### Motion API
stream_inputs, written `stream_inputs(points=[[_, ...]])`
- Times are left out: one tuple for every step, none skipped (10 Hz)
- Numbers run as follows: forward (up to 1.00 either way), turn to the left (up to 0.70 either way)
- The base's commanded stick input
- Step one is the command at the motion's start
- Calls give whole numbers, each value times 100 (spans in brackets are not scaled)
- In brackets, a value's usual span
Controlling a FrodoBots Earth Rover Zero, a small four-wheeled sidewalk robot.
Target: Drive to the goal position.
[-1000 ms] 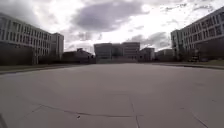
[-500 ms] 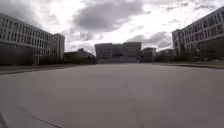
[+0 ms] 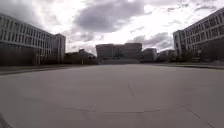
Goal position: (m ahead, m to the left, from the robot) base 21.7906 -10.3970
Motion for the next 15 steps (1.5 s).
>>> stream_inputs(points=[[70,1],[70,1],[70,1],[70,1],[70,1],[70,1],[70,1],[70,1],[70,1],[70,1],[70,1],[70,1],[70,1],[70,1],[70,1]])
